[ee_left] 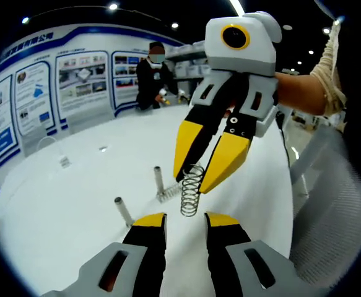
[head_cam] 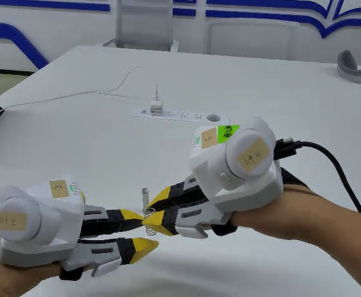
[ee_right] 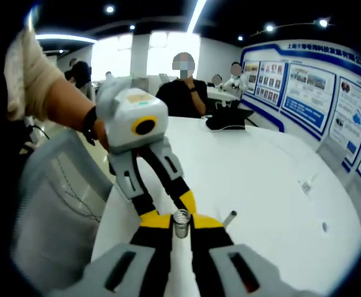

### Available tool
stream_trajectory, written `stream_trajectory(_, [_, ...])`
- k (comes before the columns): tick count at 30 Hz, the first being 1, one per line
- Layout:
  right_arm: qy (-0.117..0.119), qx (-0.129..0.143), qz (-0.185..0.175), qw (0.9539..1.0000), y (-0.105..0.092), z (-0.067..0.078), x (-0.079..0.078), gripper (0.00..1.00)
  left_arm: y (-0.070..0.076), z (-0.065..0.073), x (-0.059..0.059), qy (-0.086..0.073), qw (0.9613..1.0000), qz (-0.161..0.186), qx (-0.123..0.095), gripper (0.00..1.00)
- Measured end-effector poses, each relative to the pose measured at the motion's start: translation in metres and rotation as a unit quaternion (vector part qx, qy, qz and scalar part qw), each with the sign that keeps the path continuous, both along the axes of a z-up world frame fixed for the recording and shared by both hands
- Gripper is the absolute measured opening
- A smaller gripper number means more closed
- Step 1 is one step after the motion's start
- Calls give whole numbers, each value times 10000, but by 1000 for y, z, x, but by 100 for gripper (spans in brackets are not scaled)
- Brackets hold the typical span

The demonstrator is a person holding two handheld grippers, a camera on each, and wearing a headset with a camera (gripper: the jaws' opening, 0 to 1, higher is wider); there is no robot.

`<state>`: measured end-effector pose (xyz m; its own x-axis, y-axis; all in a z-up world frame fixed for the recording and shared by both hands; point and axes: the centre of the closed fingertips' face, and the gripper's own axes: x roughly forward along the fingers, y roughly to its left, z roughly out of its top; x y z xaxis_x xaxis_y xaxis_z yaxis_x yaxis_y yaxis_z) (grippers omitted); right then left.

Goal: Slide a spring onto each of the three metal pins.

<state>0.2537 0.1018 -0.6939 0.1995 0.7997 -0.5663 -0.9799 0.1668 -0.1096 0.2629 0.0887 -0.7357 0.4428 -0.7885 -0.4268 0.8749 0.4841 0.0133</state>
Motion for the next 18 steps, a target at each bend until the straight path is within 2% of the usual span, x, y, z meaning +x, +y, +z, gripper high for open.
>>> stream_trajectory(6, [-12, 58, -97, 9999, 0, 3, 7, 12, 10, 2, 4, -9, 9997, 221, -112, 31])
stream_trajectory(18, [-108, 260, -477, 9985, -1, 15, 28, 12, 20, 7, 9, -27, 9984, 500, -280, 43])
